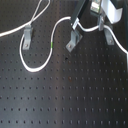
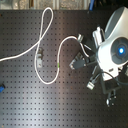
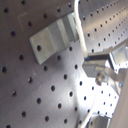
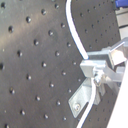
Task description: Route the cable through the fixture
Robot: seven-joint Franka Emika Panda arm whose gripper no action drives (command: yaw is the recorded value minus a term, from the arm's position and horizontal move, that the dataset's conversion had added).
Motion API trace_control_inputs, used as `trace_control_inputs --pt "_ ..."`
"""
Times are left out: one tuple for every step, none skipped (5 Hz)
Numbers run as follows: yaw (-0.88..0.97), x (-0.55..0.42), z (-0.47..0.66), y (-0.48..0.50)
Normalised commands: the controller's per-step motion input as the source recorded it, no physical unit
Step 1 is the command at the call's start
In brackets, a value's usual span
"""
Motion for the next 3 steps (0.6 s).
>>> trace_control_inputs --pt "0.0 0.02 -0.54 -0.038" --pt "-0.09 0.039 -0.54 0.006" --pt "-0.32 0.215 -0.15 -0.059"
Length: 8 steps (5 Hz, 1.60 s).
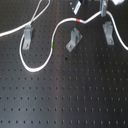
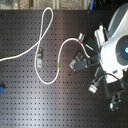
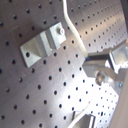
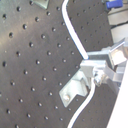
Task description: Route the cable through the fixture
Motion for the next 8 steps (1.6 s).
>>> trace_control_inputs --pt "-0.86 0.026 0.0 0.009" --pt "-0.81 0.027 0.0 0.003" --pt "-0.02 -0.002 0.47 0.09" --pt "-0.01 0.006 0.59 0.041" --pt "-0.34 0.027 0.3 0.016" --pt "-0.19 0.063 0.06 -0.05" --pt "0.0 -0.018 0.0 0.022" --pt "0.48 -0.355 0.43 0.115"
